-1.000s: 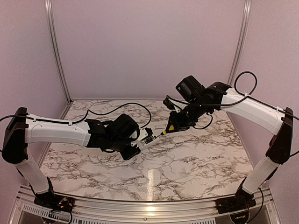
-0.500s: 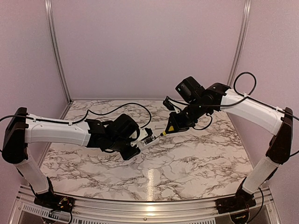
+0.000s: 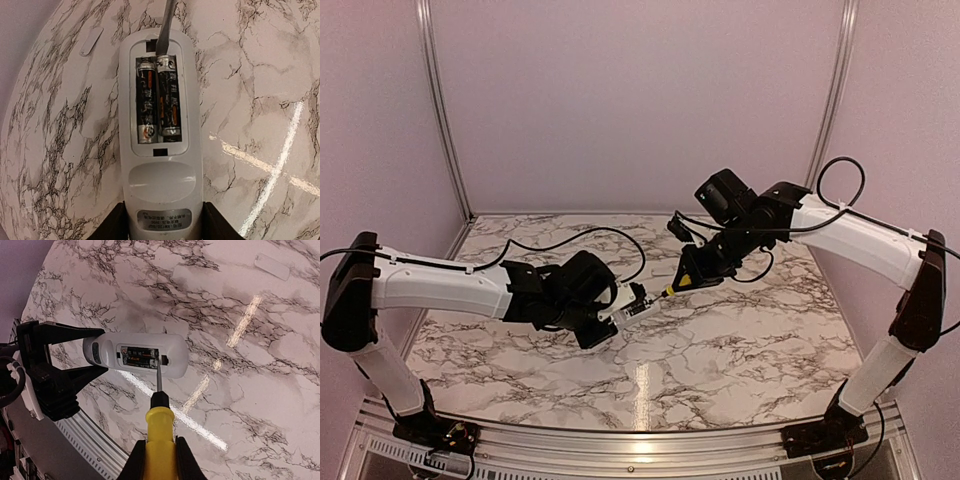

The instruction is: Unload the batteries from the remote control

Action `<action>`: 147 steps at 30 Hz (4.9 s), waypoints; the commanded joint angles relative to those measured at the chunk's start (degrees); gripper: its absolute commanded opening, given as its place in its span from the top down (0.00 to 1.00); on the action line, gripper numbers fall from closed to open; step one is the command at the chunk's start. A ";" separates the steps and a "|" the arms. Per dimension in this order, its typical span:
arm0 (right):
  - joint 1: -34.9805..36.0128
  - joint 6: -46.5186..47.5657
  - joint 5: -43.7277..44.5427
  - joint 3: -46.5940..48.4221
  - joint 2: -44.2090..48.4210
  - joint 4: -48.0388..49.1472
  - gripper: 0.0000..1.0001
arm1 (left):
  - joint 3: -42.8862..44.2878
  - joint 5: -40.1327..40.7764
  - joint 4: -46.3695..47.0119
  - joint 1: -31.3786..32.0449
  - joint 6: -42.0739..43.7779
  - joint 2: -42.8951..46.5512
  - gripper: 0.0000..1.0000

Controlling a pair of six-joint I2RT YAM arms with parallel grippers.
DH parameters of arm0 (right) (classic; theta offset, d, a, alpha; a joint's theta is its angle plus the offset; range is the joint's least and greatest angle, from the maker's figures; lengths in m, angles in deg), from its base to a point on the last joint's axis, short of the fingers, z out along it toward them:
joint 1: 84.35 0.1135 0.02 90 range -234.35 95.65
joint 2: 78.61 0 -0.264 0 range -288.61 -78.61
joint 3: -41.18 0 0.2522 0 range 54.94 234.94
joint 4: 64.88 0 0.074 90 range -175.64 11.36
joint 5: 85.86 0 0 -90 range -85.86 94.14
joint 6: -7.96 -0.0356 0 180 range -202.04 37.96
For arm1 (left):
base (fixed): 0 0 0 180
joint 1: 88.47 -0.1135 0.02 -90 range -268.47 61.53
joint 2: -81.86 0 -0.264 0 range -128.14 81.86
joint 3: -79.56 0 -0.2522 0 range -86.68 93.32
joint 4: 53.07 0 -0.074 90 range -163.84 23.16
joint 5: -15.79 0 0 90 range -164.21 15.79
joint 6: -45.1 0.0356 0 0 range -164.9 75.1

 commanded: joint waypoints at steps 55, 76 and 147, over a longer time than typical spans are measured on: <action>0.54 -1.38 -15.13 -5.39 2.82 7.68 1.00 | -6.09 2.73 8.17 0.81 5.48 7.04 1.00; 0.58 -2.27 -13.91 -4.95 2.22 8.12 1.00 | -6.97 2.67 8.33 0.81 4.90 7.79 1.00; -9.53 2.68 -39.15 -14.73 -7.51 28.42 1.00 | -9.87 -6.73 15.25 -3.05 3.74 0.11 1.00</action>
